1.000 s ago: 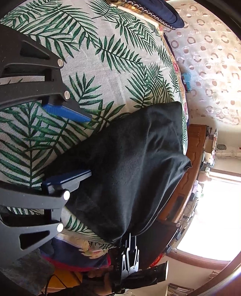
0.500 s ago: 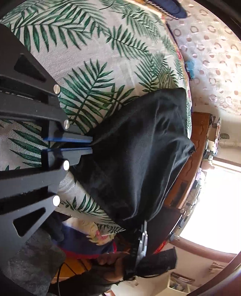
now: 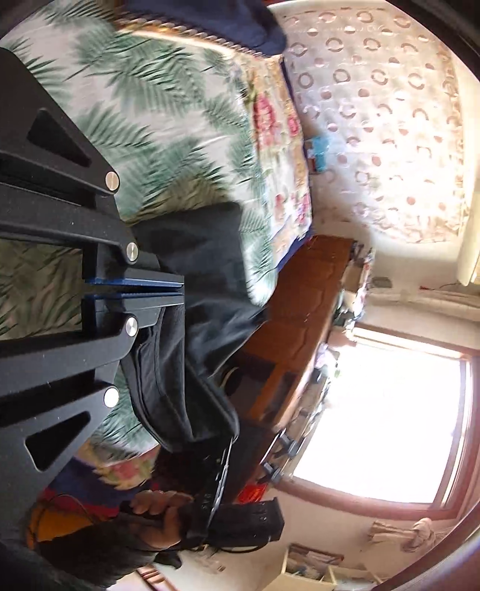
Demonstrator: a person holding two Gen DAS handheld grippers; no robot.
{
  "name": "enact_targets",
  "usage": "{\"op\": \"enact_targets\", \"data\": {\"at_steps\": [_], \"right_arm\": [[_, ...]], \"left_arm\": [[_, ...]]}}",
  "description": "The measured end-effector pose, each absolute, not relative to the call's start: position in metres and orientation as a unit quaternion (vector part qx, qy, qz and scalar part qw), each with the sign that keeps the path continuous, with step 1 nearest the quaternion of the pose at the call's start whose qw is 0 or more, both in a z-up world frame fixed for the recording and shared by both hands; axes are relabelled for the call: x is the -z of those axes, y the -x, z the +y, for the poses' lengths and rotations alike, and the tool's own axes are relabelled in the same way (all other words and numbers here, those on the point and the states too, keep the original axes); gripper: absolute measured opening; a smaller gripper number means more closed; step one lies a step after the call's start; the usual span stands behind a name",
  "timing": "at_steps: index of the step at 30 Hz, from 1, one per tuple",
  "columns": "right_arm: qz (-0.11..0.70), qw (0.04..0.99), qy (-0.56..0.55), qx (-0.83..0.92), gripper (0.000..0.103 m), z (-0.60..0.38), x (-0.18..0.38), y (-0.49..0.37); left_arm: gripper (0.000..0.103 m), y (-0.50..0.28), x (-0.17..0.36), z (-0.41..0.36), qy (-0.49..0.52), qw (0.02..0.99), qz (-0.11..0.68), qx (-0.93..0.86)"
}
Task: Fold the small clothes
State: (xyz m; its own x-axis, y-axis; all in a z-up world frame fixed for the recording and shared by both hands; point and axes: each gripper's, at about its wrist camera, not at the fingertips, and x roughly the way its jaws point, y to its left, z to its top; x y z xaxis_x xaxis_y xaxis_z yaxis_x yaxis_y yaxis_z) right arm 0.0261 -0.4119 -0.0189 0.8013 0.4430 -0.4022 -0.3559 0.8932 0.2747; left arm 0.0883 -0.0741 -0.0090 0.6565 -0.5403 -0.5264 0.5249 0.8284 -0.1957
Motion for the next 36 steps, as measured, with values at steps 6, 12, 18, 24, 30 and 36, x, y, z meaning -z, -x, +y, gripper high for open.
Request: {"op": "enact_targets", "data": {"at_steps": [6, 12, 18, 24, 30, 36], "right_arm": [[0.223, 0.946, -0.117, -0.206, 0.006, -0.417, 0.004, -0.078], [0.238, 0.943, -0.12, -0.201, 0.006, -0.411, 0.006, -0.131], [0.252, 0.94, -0.124, -0.192, 0.006, -0.407, 0.012, -0.164], [0.263, 0.946, -0.111, -0.154, 0.018, -0.41, 0.001, -0.162], [0.265, 0.95, -0.074, -0.15, 0.037, -0.41, -0.015, -0.144], [0.298, 0.941, -0.038, -0.154, 0.043, -0.39, -0.007, -0.146]], "left_arm": [[0.003, -0.152, -0.003, -0.071, 0.022, 0.919, 0.287, 0.268], [0.003, -0.212, 0.007, -0.071, 0.027, 0.923, 0.301, 0.239], [0.003, -0.257, 0.025, -0.081, 0.02, 0.92, 0.321, 0.225], [0.003, -0.287, 0.055, -0.086, 0.013, 0.908, 0.359, 0.215], [0.003, -0.298, 0.059, -0.082, 0.007, 0.909, 0.366, 0.197], [0.043, -0.294, 0.042, -0.069, 0.012, 0.914, 0.346, 0.212]]}}
